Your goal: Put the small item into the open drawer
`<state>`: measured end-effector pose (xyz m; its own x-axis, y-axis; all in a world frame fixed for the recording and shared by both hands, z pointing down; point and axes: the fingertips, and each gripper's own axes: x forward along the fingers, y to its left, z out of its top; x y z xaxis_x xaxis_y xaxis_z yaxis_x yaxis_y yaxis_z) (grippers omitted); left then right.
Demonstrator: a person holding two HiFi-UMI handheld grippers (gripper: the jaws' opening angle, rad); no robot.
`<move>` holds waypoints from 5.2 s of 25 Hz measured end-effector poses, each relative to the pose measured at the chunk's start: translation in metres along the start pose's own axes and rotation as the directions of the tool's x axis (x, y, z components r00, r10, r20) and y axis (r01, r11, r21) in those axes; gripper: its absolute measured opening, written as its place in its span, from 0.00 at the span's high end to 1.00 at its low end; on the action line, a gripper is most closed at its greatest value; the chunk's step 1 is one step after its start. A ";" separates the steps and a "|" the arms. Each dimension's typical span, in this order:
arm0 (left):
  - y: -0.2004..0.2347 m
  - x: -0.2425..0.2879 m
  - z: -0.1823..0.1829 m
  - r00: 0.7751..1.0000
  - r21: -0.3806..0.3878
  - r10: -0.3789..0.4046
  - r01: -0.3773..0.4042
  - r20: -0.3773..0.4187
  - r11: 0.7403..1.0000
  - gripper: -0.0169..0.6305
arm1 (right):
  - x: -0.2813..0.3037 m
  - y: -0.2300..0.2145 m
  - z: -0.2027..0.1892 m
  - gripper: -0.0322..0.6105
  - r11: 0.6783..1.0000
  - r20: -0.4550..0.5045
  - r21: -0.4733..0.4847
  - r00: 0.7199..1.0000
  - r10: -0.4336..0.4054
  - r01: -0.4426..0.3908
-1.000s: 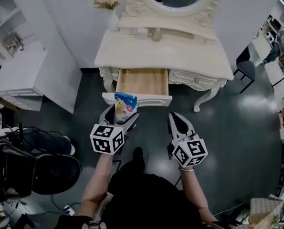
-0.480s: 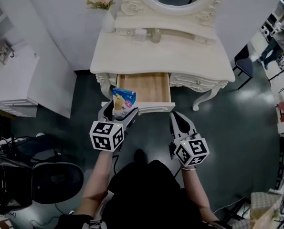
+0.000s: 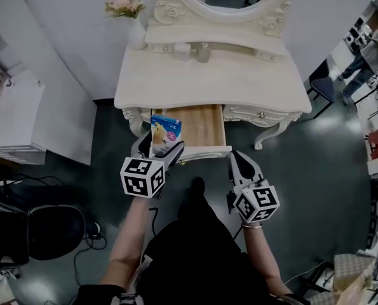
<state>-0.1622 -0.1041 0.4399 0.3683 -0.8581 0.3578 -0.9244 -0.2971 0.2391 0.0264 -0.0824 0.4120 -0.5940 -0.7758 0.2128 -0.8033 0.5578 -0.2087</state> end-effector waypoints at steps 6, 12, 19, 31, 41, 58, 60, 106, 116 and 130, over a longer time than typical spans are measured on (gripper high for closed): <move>0.002 0.032 0.005 0.999 0.057 -0.021 0.023 -0.041 0.998 0.31 | 0.022 -0.013 0.002 0.95 1.000 0.002 0.019 1.000 0.000 0.000; 0.006 0.069 0.004 0.994 0.108 -0.036 0.047 -0.099 0.993 0.31 | 0.039 -0.036 0.003 0.95 0.999 -0.007 0.044 1.000 -0.020 0.020; 0.002 0.108 -0.005 0.982 0.143 -0.075 0.101 -0.175 0.985 0.31 | 0.053 -0.066 -0.001 0.95 0.996 -0.031 0.071 0.998 -0.054 0.056; -0.023 0.164 -0.038 0.910 0.255 -0.199 0.303 -0.364 0.918 0.31 | 0.077 -0.101 -0.012 0.95 0.988 -0.071 0.132 0.995 -0.075 0.084; -0.033 0.192 -0.076 0.810 0.301 -0.222 0.434 -0.542 0.849 0.31 | 0.085 -0.125 -0.021 0.95 0.981 -0.095 0.160 0.991 -0.097 0.111; -0.020 0.233 -0.136 0.647 0.278 -0.162 0.521 -0.745 0.807 0.31 | 0.090 -0.151 -0.035 0.95 0.967 -0.134 0.203 0.982 -0.130 0.155; -0.017 0.237 -0.140 0.645 0.282 -0.151 0.517 -0.749 0.808 0.31 | 0.092 -0.153 -0.035 0.95 0.965 -0.130 0.209 0.982 -0.134 0.159; 0.009 0.258 -0.190 0.565 0.281 -0.060 0.496 -0.823 0.821 0.29 | 0.096 -0.160 -0.040 0.95 0.966 -0.155 0.213 0.981 -0.114 0.146; -0.009 0.237 -0.138 0.664 0.258 -0.136 0.460 -0.735 0.850 0.39 | 0.097 -0.152 -0.029 0.95 0.974 -0.130 0.190 0.987 -0.098 0.122; -0.025 0.202 -0.041 0.886 0.265 -0.160 0.296 -0.435 0.918 0.60 | 0.091 -0.127 -0.009 0.95 0.988 -0.075 0.139 0.995 -0.063 0.073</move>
<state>-0.0609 -0.2527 0.5435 0.5171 -0.5304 0.6717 -0.7658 -0.6372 0.0864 0.0740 -0.2213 0.4668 -0.5442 -0.7848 0.2965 -0.8305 0.4536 -0.3234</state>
